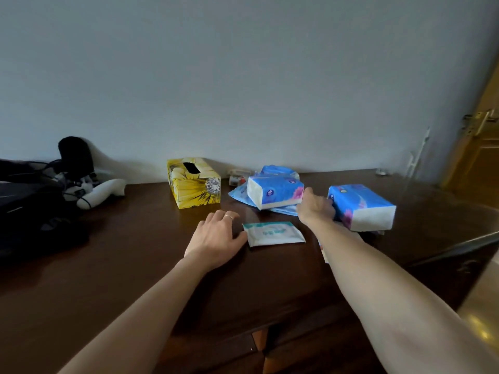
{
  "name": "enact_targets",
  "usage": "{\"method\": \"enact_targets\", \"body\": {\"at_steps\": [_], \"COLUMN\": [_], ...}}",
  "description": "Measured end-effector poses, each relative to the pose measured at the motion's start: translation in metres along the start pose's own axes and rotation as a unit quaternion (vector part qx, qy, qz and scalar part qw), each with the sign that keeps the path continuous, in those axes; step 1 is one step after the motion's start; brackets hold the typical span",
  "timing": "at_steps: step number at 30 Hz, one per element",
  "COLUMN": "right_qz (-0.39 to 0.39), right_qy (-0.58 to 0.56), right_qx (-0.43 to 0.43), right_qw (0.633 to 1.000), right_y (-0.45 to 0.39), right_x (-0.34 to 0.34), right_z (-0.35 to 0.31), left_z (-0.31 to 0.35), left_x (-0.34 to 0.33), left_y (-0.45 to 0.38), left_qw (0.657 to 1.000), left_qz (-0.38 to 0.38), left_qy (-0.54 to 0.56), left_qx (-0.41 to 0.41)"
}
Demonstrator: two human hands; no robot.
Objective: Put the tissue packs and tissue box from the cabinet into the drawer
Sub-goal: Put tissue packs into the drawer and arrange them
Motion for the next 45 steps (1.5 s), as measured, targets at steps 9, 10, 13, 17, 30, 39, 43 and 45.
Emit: {"method": "enact_targets", "body": {"at_steps": [9,10,13,17,30,39,43,45], "right_qz": [0.245,0.245,0.036,-0.038,0.024,-0.003,0.068,0.061], "right_qy": [-0.382,-0.415,-0.507,-0.437,-0.109,-0.247,-0.397,-0.475], "right_qx": [-0.011,0.017,0.133,0.229,0.141,0.161,0.160,0.166], "right_qw": [0.891,0.876,0.851,0.869,0.984,0.955,0.901,0.862], "right_y": [0.033,0.043,0.067,0.073,0.027,0.054,0.098,0.133], "right_x": [0.058,0.064,0.055,0.039,0.009,-0.007,0.025,0.036], "right_z": [-0.011,-0.019,-0.059,-0.085,-0.104,-0.110,-0.104,-0.096], "left_z": [0.005,0.008,0.021,0.007,-0.061,-0.057,-0.051,-0.048], "left_x": [0.014,0.014,0.009,0.013,0.013,0.019,0.029,0.042], "left_y": [-0.002,-0.004,-0.013,-0.027,-0.004,0.005,0.016,0.031], "left_qw": [0.978,0.957,0.829,0.804,0.820,0.808,0.793,0.772], "left_qz": [0.057,0.063,0.037,0.117,0.159,0.193,0.190,0.201], "left_qy": [0.196,0.277,0.539,0.550,0.491,0.497,0.513,0.527], "left_qx": [0.030,0.058,0.145,0.193,0.248,0.250,0.269,0.293]}}
Point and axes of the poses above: each hand's wrist, its own y-axis away from the middle knuckle, its own x-axis out of the back of the hand, z = x × y, the point moved 5 cm from there along -y, towards the middle knuckle, and after that the axes turned 2 degrees about y, right-handed, at the moved point
